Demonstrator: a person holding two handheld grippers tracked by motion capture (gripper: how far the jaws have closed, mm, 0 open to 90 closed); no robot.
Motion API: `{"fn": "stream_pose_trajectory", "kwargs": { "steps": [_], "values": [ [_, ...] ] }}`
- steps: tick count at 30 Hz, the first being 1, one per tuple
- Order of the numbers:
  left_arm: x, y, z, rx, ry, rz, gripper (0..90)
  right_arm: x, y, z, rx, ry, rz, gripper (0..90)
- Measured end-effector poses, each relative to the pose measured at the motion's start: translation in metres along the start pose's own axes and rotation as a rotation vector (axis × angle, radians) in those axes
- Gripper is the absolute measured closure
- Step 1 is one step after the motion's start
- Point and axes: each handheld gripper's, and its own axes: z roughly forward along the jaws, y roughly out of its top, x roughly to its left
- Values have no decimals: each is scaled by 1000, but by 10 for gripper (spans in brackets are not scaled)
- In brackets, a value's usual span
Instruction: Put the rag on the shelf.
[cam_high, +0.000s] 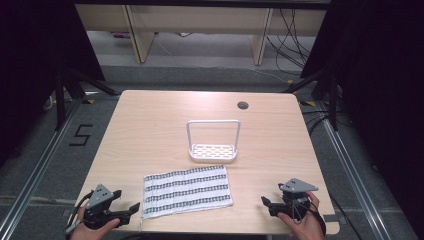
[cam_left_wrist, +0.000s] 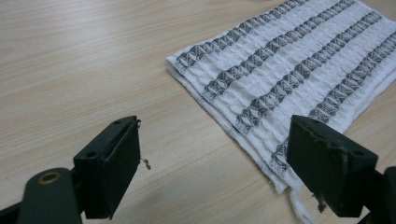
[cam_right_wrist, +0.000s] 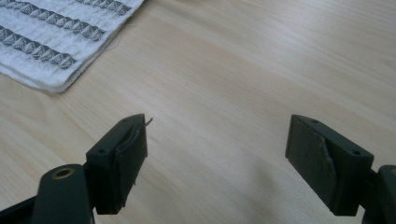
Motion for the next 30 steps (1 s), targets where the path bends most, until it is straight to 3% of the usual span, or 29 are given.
{"fn": "stream_pose_trajectory", "kwargs": {
  "steps": [5,6,8,10,11,13,14,17,18,22,23,25,27,30],
  "values": [
    [-3,2,-1,-15,3,3,173,1,0,1,-4,-6,-23,231],
    [-2,3,-1,-13,-6,11,174,3,0,1,5,10,6,235],
    [-4,4,0,-17,-16,6,175,3,-1,1,-10,-15,-6,236],
    [-6,6,2,-9,-29,12,183,5,0,2,-1,-3,-6,242],
    [-8,8,3,-6,-35,23,185,8,0,2,7,28,8,248],
    [-13,12,7,3,-51,44,186,9,0,2,3,13,-6,248],
    [-14,14,10,19,-61,74,187,13,2,1,0,27,-8,250],
    [-22,21,16,32,-79,102,192,19,3,0,9,43,13,252],
    [-27,27,20,27,-92,115,194,21,5,-1,3,46,-25,255],
    [-35,39,29,35,-114,152,209,29,8,-1,-8,58,-32,262],
    [-40,47,35,51,-132,184,212,33,9,-2,-13,66,-52,268],
    [-43,50,37,52,-144,187,213,36,11,-1,-31,71,-55,272],
    [-49,61,46,55,-172,218,220,43,14,-1,-37,92,-64,276],
    [-53,69,51,63,-176,226,223,47,16,1,-41,105,-84,277]
  ]
}}
